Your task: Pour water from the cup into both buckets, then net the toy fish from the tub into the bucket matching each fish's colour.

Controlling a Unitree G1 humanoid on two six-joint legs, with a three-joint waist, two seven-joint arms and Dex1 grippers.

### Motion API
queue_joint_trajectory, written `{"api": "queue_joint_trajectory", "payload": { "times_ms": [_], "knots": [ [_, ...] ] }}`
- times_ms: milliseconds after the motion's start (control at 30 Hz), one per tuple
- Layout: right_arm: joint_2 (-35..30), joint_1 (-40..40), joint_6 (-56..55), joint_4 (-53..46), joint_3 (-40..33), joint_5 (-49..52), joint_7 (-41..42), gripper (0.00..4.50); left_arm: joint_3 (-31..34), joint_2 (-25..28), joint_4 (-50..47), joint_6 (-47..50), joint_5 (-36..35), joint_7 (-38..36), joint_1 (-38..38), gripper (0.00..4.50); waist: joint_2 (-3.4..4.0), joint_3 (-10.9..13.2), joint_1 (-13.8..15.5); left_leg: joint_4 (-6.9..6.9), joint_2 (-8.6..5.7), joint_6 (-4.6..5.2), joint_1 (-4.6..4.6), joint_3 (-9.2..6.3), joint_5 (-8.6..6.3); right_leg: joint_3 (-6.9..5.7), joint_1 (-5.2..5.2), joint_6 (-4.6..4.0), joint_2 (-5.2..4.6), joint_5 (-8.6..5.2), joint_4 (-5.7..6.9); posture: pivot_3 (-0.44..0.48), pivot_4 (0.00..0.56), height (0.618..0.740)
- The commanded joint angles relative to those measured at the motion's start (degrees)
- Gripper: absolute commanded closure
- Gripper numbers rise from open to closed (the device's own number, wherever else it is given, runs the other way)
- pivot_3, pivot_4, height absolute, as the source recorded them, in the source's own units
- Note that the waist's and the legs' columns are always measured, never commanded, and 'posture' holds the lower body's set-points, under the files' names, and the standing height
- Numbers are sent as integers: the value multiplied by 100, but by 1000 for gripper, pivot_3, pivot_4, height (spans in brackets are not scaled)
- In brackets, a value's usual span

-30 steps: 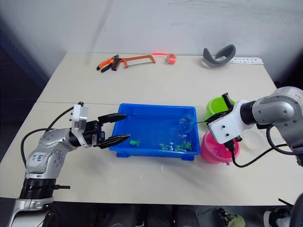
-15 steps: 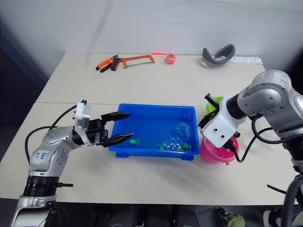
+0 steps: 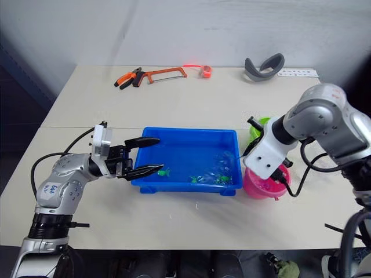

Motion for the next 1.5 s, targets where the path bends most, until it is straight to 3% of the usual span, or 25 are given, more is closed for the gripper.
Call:
{"api": "queue_joint_trajectory", "payload": {
  "times_ms": [33,400,567,833,1200,1500],
  "knots": [
    [-266,-179,480,-402,241,288,330,4500,-27,29,24,-116,-4,-69,-134,52,0,0,3,0,0,0,0,0,0,0,0,0,0,0,0,0,150,740],
    [-446,-195,1643,-775,462,1015,330,4500,20,67,-120,-89,-56,-15,42,52,0,0,-13,0,0,0,0,-1,0,0,-1,0,-3,0,-2,0,150,740],
    [-339,124,2365,-980,110,1074,275,4500,30,87,-185,-53,-86,11,93,52,0,0,-7,0,0,0,0,-4,0,-1,-1,0,-5,0,-2,0,150,740],
    [-358,944,2467,-771,-555,720,-247,4500,67,142,-237,-21,-126,12,173,52,1,0,-4,-1,0,0,0,-3,-1,-1,0,0,-4,0,-3,0,150,740],
    [-73,1709,3776,-816,-1508,1449,-651,4500,98,153,-111,-135,-99,-45,183,52,0,0,2,-1,-1,0,0,-3,-1,-1,1,0,-4,0,-1,0,150,740],
    [-58,1982,3673,-728,-1710,1586,-582,4500,81,152,-100,-125,-84,-15,127,52,1,0,6,-1,-1,0,0,-1,-1,-1,1,0,-3,0,-1,0,150,740]
  ]
}}
